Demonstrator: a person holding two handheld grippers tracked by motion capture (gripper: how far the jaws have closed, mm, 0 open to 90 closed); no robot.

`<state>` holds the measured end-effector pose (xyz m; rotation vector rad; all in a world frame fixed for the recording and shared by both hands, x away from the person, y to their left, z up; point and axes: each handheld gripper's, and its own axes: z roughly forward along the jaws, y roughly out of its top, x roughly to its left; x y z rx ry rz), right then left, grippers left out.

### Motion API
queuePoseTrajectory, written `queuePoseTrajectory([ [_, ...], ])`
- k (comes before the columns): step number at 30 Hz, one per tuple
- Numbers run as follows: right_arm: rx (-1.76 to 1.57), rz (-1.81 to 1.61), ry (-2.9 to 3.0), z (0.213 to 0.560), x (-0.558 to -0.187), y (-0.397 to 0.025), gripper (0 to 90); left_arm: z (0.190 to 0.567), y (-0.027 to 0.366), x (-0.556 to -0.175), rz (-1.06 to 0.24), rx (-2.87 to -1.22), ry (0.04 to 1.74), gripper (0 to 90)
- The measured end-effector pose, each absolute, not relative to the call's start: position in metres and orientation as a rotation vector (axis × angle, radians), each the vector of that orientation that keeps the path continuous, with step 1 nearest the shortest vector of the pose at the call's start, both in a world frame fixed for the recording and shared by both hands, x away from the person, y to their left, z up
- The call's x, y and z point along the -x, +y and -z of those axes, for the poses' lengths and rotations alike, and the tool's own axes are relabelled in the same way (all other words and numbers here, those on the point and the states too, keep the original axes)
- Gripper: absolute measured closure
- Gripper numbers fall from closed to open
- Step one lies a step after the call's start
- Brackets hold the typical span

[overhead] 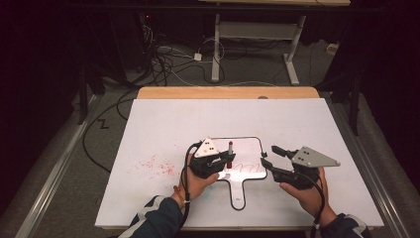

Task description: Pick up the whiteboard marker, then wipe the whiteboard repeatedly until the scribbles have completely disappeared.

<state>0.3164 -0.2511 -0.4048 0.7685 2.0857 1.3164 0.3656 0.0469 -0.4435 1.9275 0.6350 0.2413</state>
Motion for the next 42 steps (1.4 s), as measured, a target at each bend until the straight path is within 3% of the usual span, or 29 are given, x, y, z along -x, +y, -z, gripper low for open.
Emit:
queuePoseTrajectory([
  [14, -0.842, -1.204, 2.087, 0.431, -0.292, -0.3, 36.9, 0.451, 0.048, -0.366, -0.249, -1.918, 0.654, 78.5],
  [18, -0.83, -1.199, 2.103, 0.433, -0.291, -0.3, 36.2, 0.451, 0.046, -0.37, -0.283, -1.981, 0.604, 78.5],
  [42, -0.788, -1.14, 2.177, 0.447, -0.297, -0.288, 31.7, 0.464, 0.022, -0.378, -0.265, -1.992, 0.573, 78.5],
])
